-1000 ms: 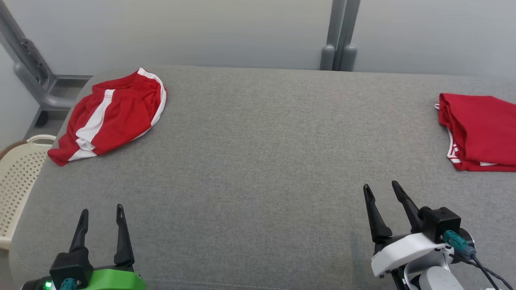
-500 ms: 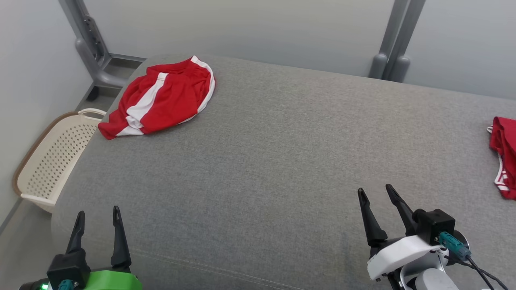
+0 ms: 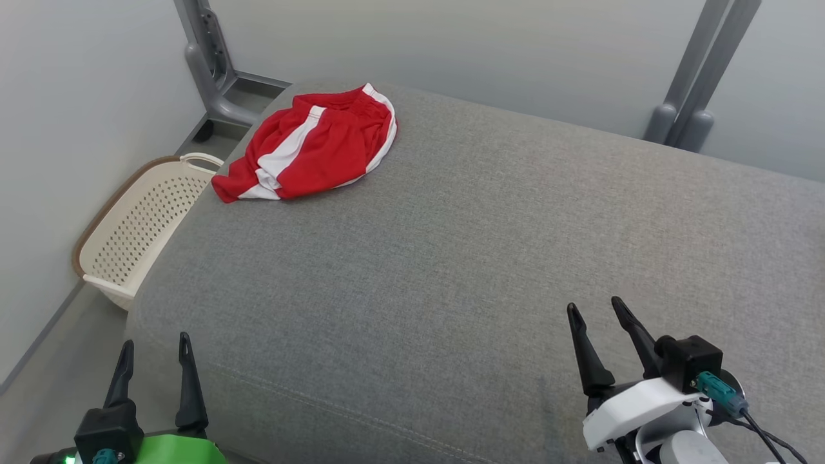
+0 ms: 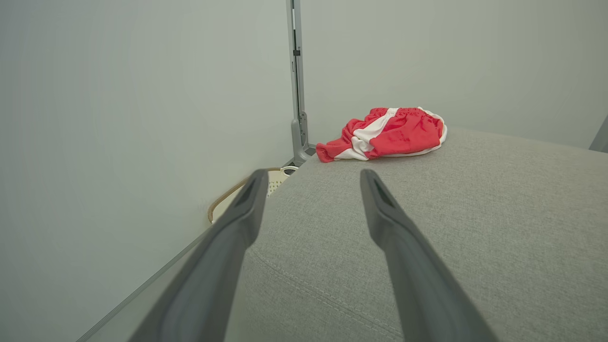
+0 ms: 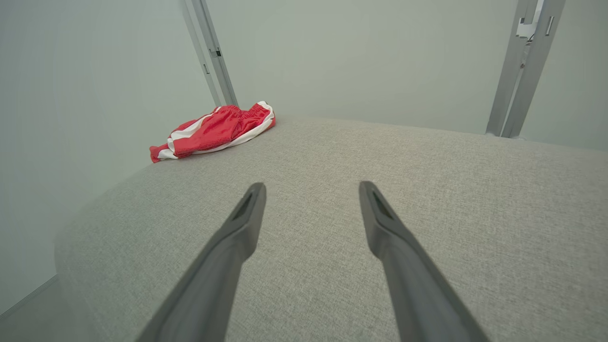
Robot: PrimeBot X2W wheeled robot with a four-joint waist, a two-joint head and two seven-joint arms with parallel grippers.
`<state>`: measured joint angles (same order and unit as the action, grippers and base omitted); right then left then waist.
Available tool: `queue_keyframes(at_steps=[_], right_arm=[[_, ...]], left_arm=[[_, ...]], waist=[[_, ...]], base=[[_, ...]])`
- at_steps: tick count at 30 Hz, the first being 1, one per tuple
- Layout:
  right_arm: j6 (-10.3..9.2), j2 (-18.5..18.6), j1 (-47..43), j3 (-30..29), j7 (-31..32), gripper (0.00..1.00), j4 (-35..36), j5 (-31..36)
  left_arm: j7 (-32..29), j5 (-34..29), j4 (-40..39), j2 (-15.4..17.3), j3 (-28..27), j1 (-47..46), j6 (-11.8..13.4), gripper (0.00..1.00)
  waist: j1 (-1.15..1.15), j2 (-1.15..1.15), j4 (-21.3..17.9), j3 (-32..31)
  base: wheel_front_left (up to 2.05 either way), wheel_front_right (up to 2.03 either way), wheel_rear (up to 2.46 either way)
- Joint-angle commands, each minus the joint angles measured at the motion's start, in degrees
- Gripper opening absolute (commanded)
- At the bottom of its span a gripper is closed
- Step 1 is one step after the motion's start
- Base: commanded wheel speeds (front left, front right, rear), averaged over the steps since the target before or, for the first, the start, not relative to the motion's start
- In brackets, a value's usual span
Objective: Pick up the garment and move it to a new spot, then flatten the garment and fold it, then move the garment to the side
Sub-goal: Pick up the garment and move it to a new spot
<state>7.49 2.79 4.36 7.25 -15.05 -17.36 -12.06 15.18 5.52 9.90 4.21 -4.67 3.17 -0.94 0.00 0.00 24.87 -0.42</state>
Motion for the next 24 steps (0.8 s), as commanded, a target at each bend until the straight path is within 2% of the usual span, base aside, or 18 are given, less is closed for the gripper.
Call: queue_keyframes(at_steps=[1, 14, 18, 24], right_arm=[[0.0, 0.21, 0.13, 0.12, -0.12, 1.0, -0.22, -0.43], [0.0, 0.21, -0.01, 0.91, -0.12, 1.0, -0.49, -0.82], [0.0, 0.21, 0.37, 1.05, -0.12, 1.0, -0.46, -0.7], [0.0, 0.21, 0.84, 1.79, -0.12, 1.0, -0.45, -0.64]], left_arm=[[-0.04, 0.01, 0.07, 0.23, 0.03, 0.68, 0.25, 1.0], [-0.04, 0.47, -0.37, 0.84, 0.19, 0.93, 0.39, 1.0], [-0.09, 0.2, -0.37, 1.55, 0.84, -1.03, -0.33, 1.0], [-0.88, -0.94, 0.02, 4.36, 2.46, -7.22, -2.23, 1.0]], waist=[[0.0, 0.0, 0.83, -0.34], [0.0, 0.0, 1.51, -0.88], [0.0, 0.0, 1.2, -0.55], [0.0, 0.0, 0.78, 0.12]], base=[[0.0, 0.0, 0.0], [0.0, 0.0, 0.0], [0.0, 0.0, 0.0], [0.0, 0.0, 0.0]])
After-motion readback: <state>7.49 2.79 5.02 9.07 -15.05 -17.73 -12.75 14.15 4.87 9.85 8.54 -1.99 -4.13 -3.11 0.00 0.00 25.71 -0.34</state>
